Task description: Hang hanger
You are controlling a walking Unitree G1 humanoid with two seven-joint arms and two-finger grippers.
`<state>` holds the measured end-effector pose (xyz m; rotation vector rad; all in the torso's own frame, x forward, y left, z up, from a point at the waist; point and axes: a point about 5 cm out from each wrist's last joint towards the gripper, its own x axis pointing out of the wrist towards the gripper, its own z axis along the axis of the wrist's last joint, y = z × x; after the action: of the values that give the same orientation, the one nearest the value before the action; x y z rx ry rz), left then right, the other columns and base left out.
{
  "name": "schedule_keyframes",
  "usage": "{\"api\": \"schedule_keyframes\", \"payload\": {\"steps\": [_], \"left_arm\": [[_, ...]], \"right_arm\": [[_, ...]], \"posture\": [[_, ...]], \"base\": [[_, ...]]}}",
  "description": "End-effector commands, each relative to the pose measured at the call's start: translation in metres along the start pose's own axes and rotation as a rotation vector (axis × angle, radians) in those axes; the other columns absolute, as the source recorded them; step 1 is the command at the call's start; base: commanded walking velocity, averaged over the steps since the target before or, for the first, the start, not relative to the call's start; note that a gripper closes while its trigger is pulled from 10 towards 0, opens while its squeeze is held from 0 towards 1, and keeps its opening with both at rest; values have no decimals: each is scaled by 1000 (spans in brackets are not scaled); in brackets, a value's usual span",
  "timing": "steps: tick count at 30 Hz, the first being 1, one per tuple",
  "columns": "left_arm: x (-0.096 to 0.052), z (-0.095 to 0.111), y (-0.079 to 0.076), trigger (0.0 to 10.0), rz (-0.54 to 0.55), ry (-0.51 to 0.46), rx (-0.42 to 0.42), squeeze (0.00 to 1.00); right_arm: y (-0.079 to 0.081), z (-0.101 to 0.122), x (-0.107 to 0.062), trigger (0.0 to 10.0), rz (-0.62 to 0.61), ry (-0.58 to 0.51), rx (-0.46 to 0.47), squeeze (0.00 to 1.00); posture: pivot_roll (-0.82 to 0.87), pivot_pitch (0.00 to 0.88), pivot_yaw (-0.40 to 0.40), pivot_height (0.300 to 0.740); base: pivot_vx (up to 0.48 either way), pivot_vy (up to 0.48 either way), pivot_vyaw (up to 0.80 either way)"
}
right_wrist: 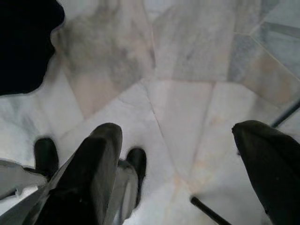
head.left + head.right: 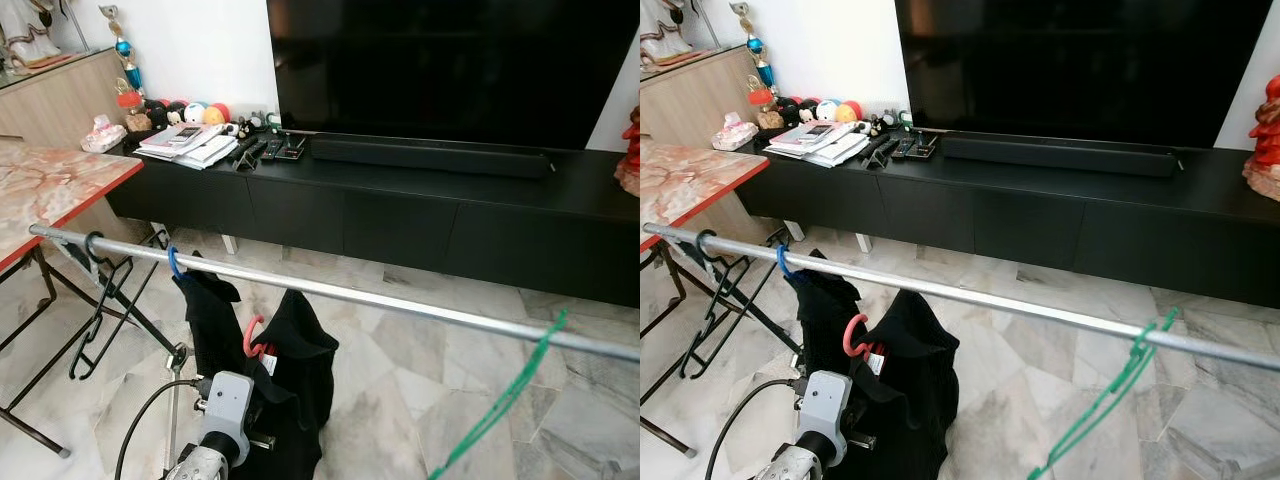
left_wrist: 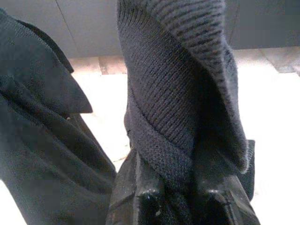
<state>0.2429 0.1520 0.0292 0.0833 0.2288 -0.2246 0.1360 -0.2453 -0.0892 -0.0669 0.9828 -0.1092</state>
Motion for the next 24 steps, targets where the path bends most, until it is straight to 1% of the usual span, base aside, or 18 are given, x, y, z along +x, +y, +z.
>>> {"api": "schedule_keyframes", "payload": {"steps": [1,7,8,13,14,15,16,18,19,22,24], "left_arm": [[4,15,0,10000,-5,-62,3,0],[3,14,-2,10000,-21,-62,12,0],[3,14,-4,10000,-34,-63,23,0],[-1,10,-15,10000,-148,-46,47,0],[-1,10,-15,10000,-148,-46,47,0],[-2,8,-16,10000,-176,-36,54,0],[-3,8,-17,10000,-227,-23,65,0],[-3,8,-16,10000,-251,-19,72,0],[-4,10,-15,10000,-294,-19,107,0],[-4,15,-12,10000,-362,-24,142,0],[-4,17,-11,10000,-372,-26,150,0]], "right_arm": [[-3,-7,-2,10000,-3,16,-2,0],[-2,-7,-2,10000,-2,17,-2,0],[-2,-7,-2,10000,-2,17,-2,0],[-3,-7,-2,10000,-3,16,-3,0],[-3,-7,-2,10000,-3,16,-3,0],[-3,-7,-2,10000,-3,16,-3,0],[-3,-7,-2,10000,-3,15,-4,0],[-3,-7,-2,10000,-3,15,-4,0],[-3,-6,-2,10000,-2,16,-5,0],[-3,-6,-2,10000,-2,15,-7,0],[-3,-6,-2,10000,-2,15,-7,0]], "posture": [[-30,0,72,740],[-28,0,72,740],[-28,0,72,740],[-23,0,68,740],[-23,0,68,740],[-22,0,68,740],[-23,0,68,740],[-23,0,68,740],[-20,0,67,740],[-19,4,67,740],[-19,4,67,740]], "base": [[341,0,0],[321,0,0],[0,0,0],[0,0,0],[0,0,0],[0,0,0],[0,0,0],[0,0,0],[0,0,0],[0,0,0],[0,0,0]]}}
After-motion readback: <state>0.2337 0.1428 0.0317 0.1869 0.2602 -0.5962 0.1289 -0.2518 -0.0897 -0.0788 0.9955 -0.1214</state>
